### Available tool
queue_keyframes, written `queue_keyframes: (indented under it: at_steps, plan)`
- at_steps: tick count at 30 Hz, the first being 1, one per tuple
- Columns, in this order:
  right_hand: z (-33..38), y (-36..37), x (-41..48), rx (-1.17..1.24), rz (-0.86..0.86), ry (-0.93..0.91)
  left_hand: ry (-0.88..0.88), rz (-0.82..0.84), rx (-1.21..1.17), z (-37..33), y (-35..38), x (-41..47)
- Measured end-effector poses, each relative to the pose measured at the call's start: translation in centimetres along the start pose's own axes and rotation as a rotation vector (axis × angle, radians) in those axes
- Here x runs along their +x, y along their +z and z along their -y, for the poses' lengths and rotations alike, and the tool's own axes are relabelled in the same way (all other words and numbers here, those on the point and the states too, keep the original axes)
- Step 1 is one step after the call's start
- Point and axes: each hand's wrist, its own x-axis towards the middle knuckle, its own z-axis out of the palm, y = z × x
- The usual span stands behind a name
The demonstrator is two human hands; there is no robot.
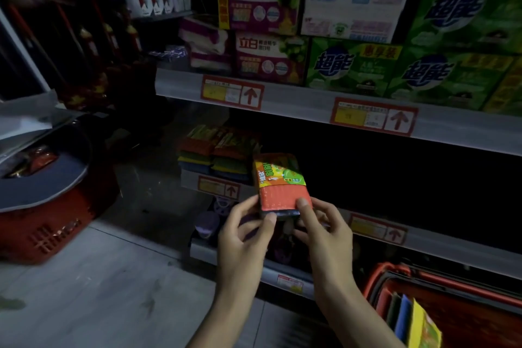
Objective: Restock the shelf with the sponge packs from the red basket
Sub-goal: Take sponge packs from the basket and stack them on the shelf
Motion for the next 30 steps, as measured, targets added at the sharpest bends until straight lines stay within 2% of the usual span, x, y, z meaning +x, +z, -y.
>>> queue_keyframes:
  at_steps: [5, 18, 24, 30]
  plan:
    - [-0.5, 0.3, 0.5, -0.008, -0.046, -0.021, -0.002, -0.03, -0.01, 0.7, 0.1, 0.7]
    - [-1.1, 2.6, 2.4, 0.279, -0.206, 0.125, 0.018, -0.049, -0.01, 2.3, 0.4, 4.4]
    - [-1.9, 4.6, 4.5, 0.248, -0.301, 0.08, 0.023, -0.026, 0.001, 2.3, 0.7, 6.3]
    - [-2.8, 5.7, 6.0, 0.103, -0.381, 0.048, 0.058, -0.039, 0.16, 2.5, 0.3, 7.9]
